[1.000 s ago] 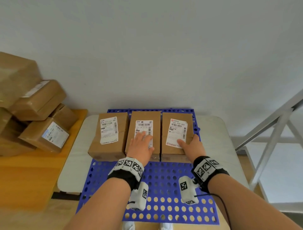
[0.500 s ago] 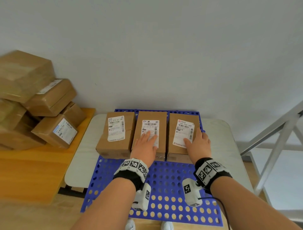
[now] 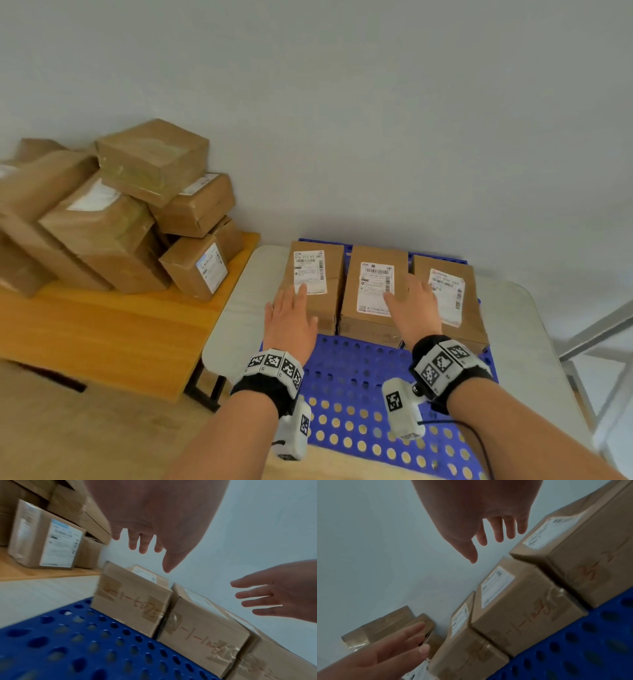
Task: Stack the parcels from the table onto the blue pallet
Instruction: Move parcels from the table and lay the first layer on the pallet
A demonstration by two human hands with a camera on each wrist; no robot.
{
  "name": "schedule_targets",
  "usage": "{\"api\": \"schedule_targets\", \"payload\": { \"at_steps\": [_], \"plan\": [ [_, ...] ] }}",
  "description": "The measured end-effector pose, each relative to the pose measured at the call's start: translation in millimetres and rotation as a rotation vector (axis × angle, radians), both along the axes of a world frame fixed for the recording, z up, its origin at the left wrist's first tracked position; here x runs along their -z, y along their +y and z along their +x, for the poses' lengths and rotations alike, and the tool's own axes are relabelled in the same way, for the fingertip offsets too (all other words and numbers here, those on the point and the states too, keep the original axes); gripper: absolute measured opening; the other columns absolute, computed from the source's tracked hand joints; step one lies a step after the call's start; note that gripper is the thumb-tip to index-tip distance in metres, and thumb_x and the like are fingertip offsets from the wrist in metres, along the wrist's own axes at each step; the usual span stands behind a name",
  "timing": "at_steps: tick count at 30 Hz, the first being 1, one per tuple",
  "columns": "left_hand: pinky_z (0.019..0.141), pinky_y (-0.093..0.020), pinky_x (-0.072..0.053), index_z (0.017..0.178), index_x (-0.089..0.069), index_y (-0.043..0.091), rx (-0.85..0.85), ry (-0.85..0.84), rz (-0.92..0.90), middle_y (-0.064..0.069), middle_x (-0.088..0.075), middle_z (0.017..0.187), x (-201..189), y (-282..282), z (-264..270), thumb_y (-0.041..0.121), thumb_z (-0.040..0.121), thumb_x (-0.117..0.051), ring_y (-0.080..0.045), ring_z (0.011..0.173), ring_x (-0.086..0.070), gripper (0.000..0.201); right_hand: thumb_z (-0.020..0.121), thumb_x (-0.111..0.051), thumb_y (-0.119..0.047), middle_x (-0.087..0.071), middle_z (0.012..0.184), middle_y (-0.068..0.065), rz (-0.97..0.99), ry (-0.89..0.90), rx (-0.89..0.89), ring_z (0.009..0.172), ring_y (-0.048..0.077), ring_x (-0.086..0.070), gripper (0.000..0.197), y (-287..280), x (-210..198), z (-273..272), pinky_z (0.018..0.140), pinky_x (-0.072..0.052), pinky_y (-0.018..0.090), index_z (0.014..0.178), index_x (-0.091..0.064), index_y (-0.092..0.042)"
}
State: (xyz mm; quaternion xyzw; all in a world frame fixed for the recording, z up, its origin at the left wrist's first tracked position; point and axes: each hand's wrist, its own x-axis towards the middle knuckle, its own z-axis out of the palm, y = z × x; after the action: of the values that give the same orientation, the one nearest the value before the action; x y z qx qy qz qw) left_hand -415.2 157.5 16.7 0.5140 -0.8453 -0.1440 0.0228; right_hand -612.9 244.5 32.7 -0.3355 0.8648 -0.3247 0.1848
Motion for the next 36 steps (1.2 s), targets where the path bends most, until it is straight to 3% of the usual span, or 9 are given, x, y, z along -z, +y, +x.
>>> {"api": "schedule_targets", "payload": {
  "at_steps": [7,11,20,25,36],
  "plan": [
    [0.121,-0.044,-0.008,0.155,0.002,0.023,-0.109,-0.037,0.042,-0.005,-0.004,0.163,-6.3,-14.6,129.6,0.039,0.103,-0.035,-0.024,0.15,-0.004,0.066,0.095,-0.057,-0.031,-0.04,0.15,0.008,-0.034,-0.086,-0.113,0.14,0.027,-0.032,0.057,-31.8,-1.3,126.4,0.112,-0.032,0.043,0.147,-0.039,-0.019],
    [0.121,-0.045,-0.011,0.155,-0.004,0.021,-0.163,-0.048,0.018,-0.006,-0.009,0.163,-10.9,-27.2,199.1,0.04,0.102,-0.036,-0.025,0.149,-0.007,0.065,0.095,-0.059,-0.029,-0.039,0.151,0.008,-0.053,-0.134,-0.168,0.14,0.027,-0.032,0.058,-52.0,-5.8,197.1,0.113,-0.033,0.043,0.148,-0.037,-0.019],
    [0.121,-0.044,-0.007,0.155,-0.003,0.022,-0.266,0.069,0.029,-0.006,-0.005,0.163,-29.2,-48.9,325.6,0.037,0.101,-0.039,-0.025,0.15,-0.004,0.066,0.096,-0.058,-0.034,-0.037,0.153,0.002,-0.088,-0.174,-0.306,0.139,0.022,-0.036,0.057,-87.8,-17.0,331.9,0.108,-0.035,0.037,0.148,-0.036,-0.025],
    [0.122,-0.043,-0.009,0.155,-0.005,0.023,-0.366,0.155,0.056,-0.005,-0.005,0.163,-39.4,-73.0,368.8,0.037,0.102,-0.039,-0.024,0.15,-0.005,0.065,0.096,-0.059,-0.034,-0.038,0.152,-0.001,-0.092,-0.164,-0.419,0.139,0.018,-0.037,0.056,-118.6,-31.5,384.9,0.107,-0.034,0.03,0.148,-0.038,-0.026],
    [0.12,-0.042,-0.017,0.154,-0.016,0.024,-0.48,0.351,-0.087,-0.002,-0.015,0.161,-84.9,-177.8,407.0,0.037,0.1,-0.043,-0.021,0.148,-0.013,0.062,0.096,-0.058,-0.038,-0.04,0.15,-0.008,-0.26,-0.184,-0.6,0.136,0.01,-0.038,0.054,-239.7,-83.9,439.2,0.11,-0.036,0.03,0.146,-0.038,-0.032]
  ]
}}
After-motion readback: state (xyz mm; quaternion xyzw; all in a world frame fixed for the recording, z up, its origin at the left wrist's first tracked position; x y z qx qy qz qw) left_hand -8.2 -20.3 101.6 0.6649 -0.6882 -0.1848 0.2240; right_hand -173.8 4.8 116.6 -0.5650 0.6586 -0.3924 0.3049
